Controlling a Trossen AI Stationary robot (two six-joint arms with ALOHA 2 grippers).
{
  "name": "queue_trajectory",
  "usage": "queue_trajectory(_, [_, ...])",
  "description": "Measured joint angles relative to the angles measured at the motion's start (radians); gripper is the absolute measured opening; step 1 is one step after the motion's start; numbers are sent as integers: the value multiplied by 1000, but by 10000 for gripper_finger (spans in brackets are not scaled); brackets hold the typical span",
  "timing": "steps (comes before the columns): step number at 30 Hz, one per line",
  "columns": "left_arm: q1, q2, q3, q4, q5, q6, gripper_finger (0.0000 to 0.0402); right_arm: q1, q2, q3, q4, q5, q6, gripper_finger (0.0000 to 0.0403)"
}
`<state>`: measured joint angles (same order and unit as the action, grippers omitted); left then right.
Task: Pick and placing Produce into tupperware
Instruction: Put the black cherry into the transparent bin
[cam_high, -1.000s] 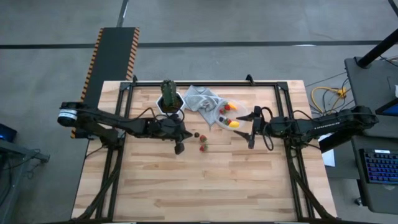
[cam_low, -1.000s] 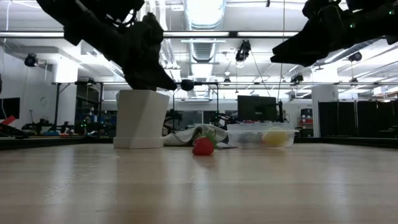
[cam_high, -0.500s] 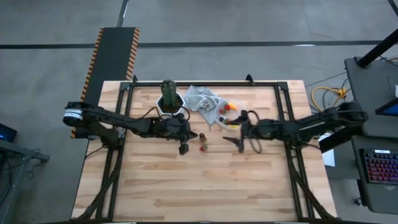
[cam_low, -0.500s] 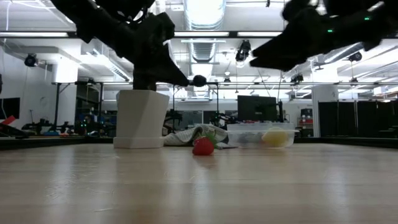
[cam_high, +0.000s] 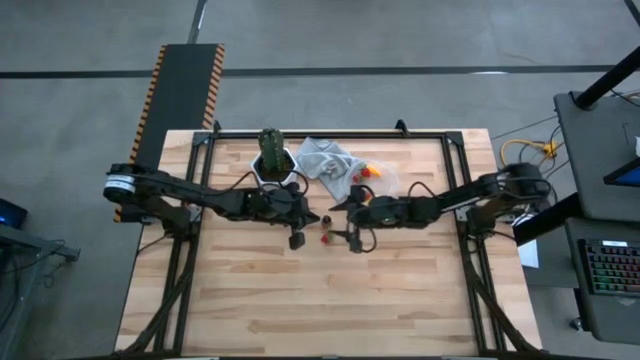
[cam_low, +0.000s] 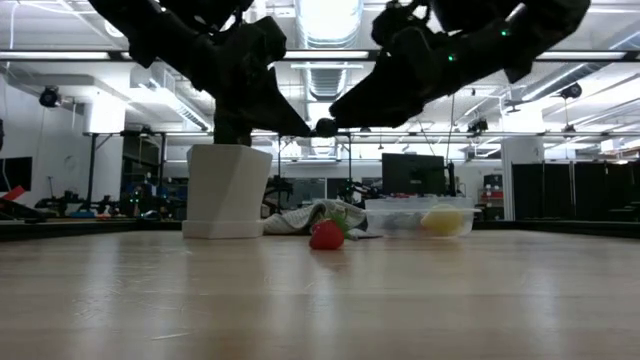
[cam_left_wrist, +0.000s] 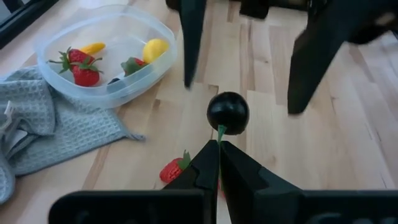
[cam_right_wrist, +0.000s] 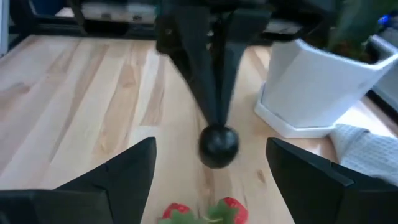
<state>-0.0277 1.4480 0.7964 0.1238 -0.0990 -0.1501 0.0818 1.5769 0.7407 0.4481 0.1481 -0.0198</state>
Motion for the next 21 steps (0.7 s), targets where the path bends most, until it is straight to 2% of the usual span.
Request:
queue_trajectory(6, [0,-7,4,0,-2,0,0,-7,51,30,-5,-2,-6,295])
queue_trajectory(21, [0,-5,4,6,-3,0,0,-30,54,30,0,-2,12,287])
